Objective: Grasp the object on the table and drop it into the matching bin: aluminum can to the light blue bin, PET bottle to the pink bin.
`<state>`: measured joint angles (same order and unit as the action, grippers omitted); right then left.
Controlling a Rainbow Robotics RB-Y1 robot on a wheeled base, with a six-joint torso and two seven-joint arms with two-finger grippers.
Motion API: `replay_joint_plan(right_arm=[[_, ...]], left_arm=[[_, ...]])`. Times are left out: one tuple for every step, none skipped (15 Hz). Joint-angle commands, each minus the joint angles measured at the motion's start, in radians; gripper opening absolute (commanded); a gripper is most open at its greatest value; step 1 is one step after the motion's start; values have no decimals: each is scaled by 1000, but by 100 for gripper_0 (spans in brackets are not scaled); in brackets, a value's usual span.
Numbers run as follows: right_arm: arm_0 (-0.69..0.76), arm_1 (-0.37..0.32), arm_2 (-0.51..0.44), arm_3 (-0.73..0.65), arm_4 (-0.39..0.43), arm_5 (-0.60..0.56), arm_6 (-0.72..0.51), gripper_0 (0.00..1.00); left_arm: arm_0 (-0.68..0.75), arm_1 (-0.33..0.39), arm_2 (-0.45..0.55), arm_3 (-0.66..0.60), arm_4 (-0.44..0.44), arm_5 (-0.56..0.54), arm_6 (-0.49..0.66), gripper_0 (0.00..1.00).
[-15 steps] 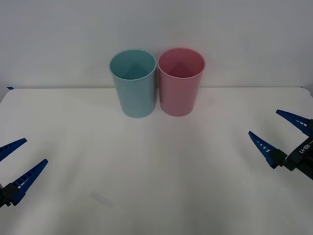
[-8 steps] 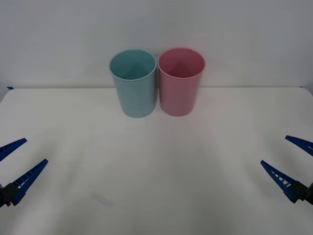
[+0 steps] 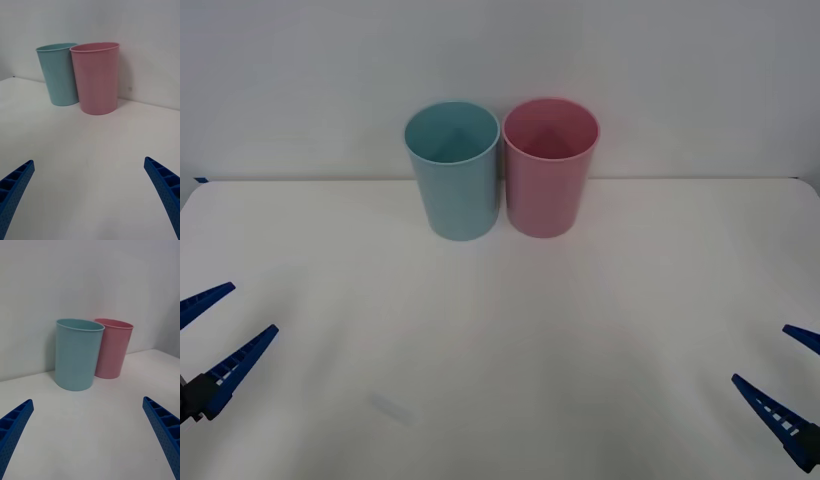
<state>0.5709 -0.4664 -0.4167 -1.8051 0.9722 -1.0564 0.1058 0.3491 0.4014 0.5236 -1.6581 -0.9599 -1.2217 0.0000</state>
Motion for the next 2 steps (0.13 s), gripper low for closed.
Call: replay_joint_plan(right_arm=[[1,0,-1,0,0,0,0,100],[1,0,-1,0,0,0,0,100]], left_arm=[[0,0,0,0,0,0,0,100],[0,0,0,0,0,0,0,100]])
